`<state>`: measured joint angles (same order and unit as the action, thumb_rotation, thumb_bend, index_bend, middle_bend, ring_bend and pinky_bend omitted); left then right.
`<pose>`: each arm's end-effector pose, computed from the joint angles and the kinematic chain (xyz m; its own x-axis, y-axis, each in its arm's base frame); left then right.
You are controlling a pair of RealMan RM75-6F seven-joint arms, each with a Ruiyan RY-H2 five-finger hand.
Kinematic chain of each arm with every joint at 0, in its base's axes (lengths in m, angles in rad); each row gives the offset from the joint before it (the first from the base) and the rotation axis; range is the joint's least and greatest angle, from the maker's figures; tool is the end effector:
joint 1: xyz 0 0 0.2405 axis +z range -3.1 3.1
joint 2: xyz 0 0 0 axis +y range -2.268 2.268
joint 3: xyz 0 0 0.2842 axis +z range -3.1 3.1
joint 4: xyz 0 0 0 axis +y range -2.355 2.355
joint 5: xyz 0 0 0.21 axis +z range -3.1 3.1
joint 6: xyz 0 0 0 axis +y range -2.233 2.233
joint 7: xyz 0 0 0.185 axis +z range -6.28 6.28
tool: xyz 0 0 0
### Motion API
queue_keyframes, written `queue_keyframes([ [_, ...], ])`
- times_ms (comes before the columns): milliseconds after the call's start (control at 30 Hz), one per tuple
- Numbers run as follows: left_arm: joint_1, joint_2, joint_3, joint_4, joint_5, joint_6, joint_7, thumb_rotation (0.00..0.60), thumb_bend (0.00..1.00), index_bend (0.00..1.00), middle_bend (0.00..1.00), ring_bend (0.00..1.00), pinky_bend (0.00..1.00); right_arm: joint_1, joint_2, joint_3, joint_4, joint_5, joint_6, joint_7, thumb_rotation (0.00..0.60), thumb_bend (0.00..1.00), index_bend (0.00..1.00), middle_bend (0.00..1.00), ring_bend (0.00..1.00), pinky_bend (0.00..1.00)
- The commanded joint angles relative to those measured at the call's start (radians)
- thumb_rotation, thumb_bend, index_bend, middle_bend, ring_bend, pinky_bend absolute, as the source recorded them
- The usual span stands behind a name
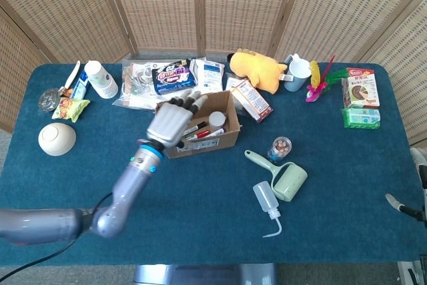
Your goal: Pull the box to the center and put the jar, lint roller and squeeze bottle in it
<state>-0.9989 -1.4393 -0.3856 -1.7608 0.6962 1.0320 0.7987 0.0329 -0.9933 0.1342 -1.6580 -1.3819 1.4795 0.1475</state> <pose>-0.0229 0.4341 0.0277 0.5086 0.1110 0.8538 0.8048 -0.4137 -0.4256 -0.3540 -0.2217 0.2338 0.3188 0.0795 0.9445 -0.9422 0.1354 0.3066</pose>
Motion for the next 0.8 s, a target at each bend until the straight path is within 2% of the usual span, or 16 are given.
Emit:
queue_keyframes([
  [33, 0.069, 0.107, -0.001, -0.067, 0.046, 0.012, -0.087, 0.6, 0.05, 0.0, 0.0, 0.0, 0.21, 0.001, -0.003, 0.0, -0.001, 0.001, 0.0, -0.01, 0.6, 0.0, 0.03, 0.0, 0.0, 0.0],
  [233, 0.166, 0.25, 0.008, -0.111, 0.118, 0.04, -0.209, 0.6, 0.05, 0.0, 0.0, 0.0, 0.16, 0.002, -0.01, -0.001, -0.003, 0.003, 0.004, -0.039, 0.6, 0.0, 0.03, 0.0, 0.0, 0.0],
  [333, 0.227, 0.335, 0.031, -0.128, 0.17, 0.052, -0.266, 0.6, 0.05, 0.0, 0.0, 0.0, 0.13, 0.005, -0.016, -0.001, 0.0, 0.009, -0.001, -0.057, 0.6, 0.0, 0.03, 0.0, 0.0, 0.0],
  [567, 0.393, 0.501, 0.122, -0.116, 0.327, 0.095, -0.428, 0.6, 0.05, 0.0, 0.0, 0.0, 0.1, 0.014, -0.033, -0.005, -0.004, 0.01, -0.007, -0.114, 0.6, 0.0, 0.03, 0.0, 0.0, 0.0],
  [800, 0.538, 0.595, 0.205, -0.102, 0.477, 0.156, -0.613, 0.6, 0.05, 0.0, 0.0, 0.0, 0.08, 0.045, -0.052, -0.003, -0.029, -0.002, -0.034, -0.182, 0.6, 0.0, 0.04, 0.0, 0.0, 0.0],
])
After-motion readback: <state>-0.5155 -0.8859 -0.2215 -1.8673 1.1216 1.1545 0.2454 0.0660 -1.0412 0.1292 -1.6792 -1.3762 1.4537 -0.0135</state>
